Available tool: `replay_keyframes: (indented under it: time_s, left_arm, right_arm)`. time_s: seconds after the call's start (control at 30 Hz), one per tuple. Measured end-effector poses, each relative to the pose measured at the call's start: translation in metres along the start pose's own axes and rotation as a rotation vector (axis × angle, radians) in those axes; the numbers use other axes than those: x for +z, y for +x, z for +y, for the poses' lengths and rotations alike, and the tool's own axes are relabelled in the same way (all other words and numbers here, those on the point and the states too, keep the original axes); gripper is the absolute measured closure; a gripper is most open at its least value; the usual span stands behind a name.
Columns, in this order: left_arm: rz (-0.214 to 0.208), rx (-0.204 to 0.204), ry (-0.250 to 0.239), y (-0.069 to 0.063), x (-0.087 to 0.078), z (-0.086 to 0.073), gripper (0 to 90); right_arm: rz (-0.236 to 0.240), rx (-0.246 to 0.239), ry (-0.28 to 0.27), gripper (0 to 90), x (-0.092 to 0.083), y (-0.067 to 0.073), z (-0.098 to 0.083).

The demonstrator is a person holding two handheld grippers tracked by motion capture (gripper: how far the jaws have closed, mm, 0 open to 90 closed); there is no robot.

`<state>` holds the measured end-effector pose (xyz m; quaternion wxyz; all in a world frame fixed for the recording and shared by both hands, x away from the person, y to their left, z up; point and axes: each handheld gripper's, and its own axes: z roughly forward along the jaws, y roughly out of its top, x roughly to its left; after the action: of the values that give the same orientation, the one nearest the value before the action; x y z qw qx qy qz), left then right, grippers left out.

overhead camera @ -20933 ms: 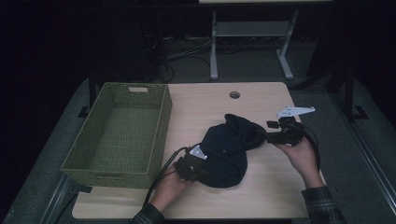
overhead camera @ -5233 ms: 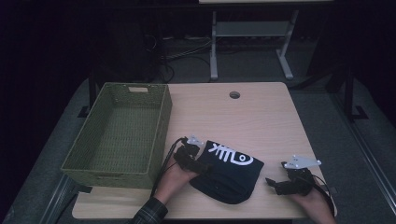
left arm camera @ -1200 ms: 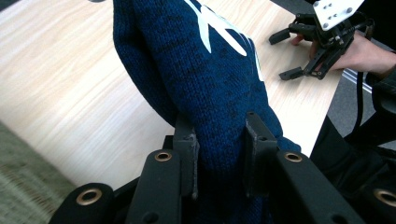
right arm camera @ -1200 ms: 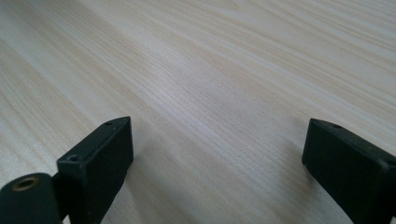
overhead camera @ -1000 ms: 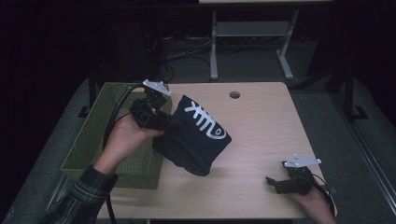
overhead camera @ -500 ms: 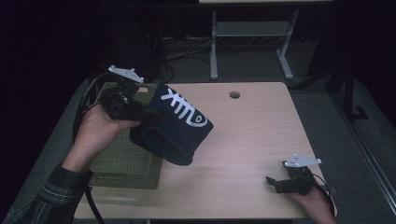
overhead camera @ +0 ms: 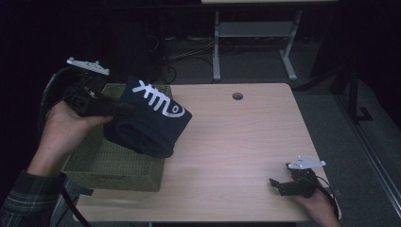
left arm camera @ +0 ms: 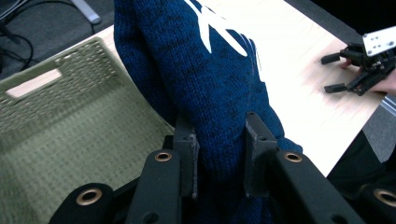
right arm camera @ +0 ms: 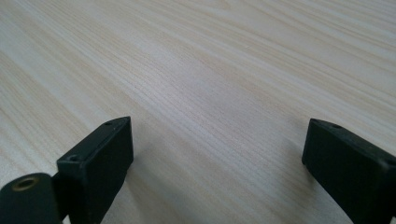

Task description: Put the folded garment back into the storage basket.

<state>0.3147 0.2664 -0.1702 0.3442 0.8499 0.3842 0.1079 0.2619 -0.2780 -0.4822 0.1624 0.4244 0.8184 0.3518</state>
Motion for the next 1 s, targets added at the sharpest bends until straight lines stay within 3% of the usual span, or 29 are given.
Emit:
replay_keyframes:
  time_s: [0.53,1.0]
  left_arm:
    - [0.070,-0.103,-0.003,0.037,-0.016,-0.027,71.3]
    - [0.106,-0.200,0.018,0.067,0.000,-0.054,71.4]
  right_arm:
    - [-0.005,0.001,-0.001,8.5,0.000,-0.001,0.000]
    - [-0.004,0.004,0.001,8.6,0.000,0.000,0.000]
